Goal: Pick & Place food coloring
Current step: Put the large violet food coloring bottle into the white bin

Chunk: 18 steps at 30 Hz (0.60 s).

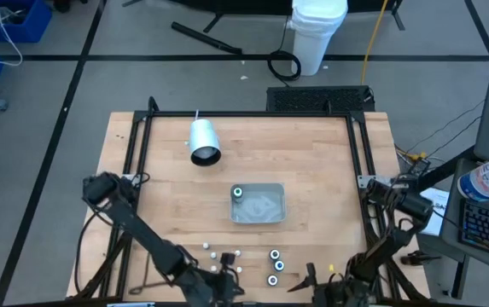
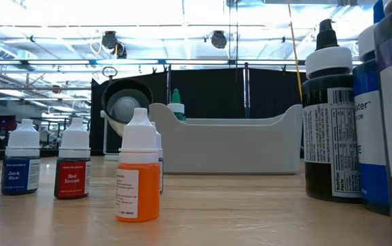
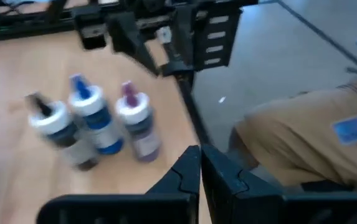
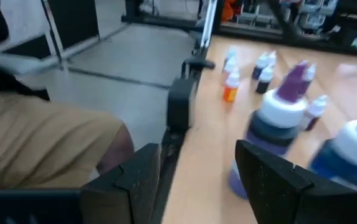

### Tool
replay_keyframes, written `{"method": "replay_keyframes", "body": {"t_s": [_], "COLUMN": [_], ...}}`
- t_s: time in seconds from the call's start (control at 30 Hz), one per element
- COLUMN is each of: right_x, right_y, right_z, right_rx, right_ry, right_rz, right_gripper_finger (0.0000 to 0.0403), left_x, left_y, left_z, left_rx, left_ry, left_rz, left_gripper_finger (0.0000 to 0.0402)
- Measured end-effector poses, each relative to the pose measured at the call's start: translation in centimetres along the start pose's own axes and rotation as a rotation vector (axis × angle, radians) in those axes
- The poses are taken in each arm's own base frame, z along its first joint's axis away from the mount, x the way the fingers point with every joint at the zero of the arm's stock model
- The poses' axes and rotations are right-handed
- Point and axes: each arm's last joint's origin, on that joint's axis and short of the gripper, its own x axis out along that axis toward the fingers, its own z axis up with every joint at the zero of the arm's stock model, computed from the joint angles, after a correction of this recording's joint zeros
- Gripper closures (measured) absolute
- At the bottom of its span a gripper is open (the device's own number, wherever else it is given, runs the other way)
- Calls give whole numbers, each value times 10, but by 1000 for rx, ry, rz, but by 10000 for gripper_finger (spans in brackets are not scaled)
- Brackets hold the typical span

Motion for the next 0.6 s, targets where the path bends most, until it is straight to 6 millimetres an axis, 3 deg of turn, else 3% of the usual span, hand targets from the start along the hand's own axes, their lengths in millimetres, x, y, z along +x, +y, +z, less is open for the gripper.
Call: {"method": "replay_keyframes", "body": {"t_s": [0.17, 0.6], "right_x": [11, 23], "right_y": [12, 11], "right_z": [-2, -22], "right_rx": [79, 256], "right_ry": [53, 59], "right_rz": [-71, -199], "right_gripper_finger": [204, 204], "left_x": [20, 46], "left_y": [-7, 15], "left_z": [4, -11], "left_rx": [-51, -279], "left_ry": [-8, 4], "left_rz": [12, 158], "left_gripper_finger": [382, 382]}}
